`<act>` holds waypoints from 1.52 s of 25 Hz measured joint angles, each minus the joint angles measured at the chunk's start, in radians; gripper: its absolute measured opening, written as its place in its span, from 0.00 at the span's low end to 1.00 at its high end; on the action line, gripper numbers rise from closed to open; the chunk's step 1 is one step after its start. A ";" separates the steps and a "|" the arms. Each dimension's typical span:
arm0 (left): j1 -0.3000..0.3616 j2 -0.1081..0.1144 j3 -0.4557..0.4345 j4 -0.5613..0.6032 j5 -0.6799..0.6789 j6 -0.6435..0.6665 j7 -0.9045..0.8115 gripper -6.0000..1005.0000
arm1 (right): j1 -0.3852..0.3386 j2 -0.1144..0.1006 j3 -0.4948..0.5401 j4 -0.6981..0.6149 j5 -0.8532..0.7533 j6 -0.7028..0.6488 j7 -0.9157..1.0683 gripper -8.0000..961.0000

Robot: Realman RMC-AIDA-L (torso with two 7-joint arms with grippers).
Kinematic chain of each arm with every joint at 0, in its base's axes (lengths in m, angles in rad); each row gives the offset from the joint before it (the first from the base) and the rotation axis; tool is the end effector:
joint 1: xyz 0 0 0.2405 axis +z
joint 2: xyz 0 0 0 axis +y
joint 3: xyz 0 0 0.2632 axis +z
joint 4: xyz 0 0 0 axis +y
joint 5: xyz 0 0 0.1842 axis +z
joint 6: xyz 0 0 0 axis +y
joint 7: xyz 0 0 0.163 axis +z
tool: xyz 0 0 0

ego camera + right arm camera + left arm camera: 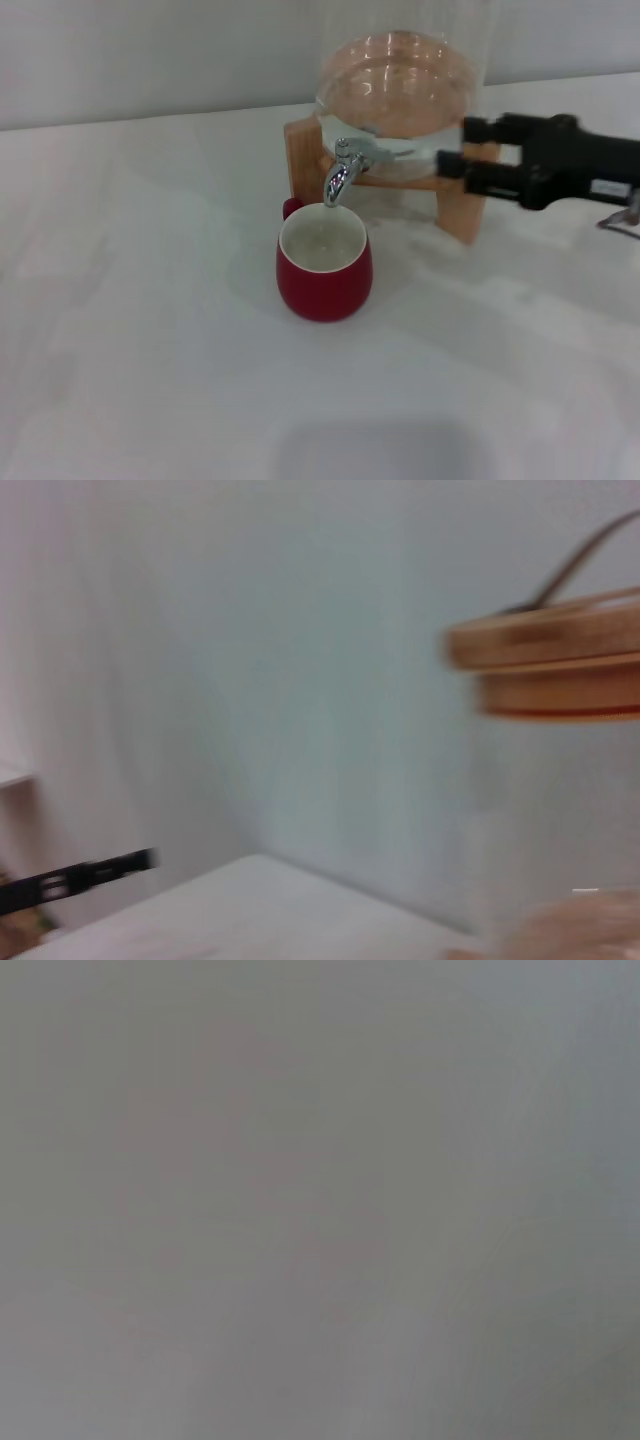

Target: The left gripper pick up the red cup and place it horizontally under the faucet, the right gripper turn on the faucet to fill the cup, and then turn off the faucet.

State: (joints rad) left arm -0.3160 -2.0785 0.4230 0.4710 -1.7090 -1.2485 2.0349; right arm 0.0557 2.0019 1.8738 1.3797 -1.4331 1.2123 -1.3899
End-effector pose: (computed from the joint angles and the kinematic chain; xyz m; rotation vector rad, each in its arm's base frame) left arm -0.3497 0.3157 0.0605 -1.7132 -0.8416 -0.9014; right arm 0.2162 0.2876 0.0542 -2.4001 0.5969 0.8052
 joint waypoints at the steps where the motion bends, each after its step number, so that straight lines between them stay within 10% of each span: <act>1: 0.000 0.000 0.000 0.000 0.000 0.000 0.000 0.85 | -0.004 0.000 0.021 0.000 -0.004 0.001 0.000 0.66; 13: 0.031 0.000 0.000 0.002 0.002 -0.020 -0.012 0.85 | 0.001 0.003 0.281 -0.044 -0.064 -0.056 -0.010 0.66; 25: 0.085 0.000 -0.003 0.002 -0.003 -0.113 -0.019 0.85 | 0.039 0.001 0.315 -0.151 -0.097 -0.346 -0.083 0.66; 38: 0.182 -0.003 -0.007 0.075 -0.067 -0.339 -0.017 0.85 | 0.091 0.000 0.436 -0.364 -0.039 -0.322 -0.102 0.66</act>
State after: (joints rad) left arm -0.1336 -2.0814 0.4158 0.5463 -1.7757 -1.5876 2.0178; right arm 0.1472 2.0019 2.3101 1.0161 -1.4725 0.8899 -1.4920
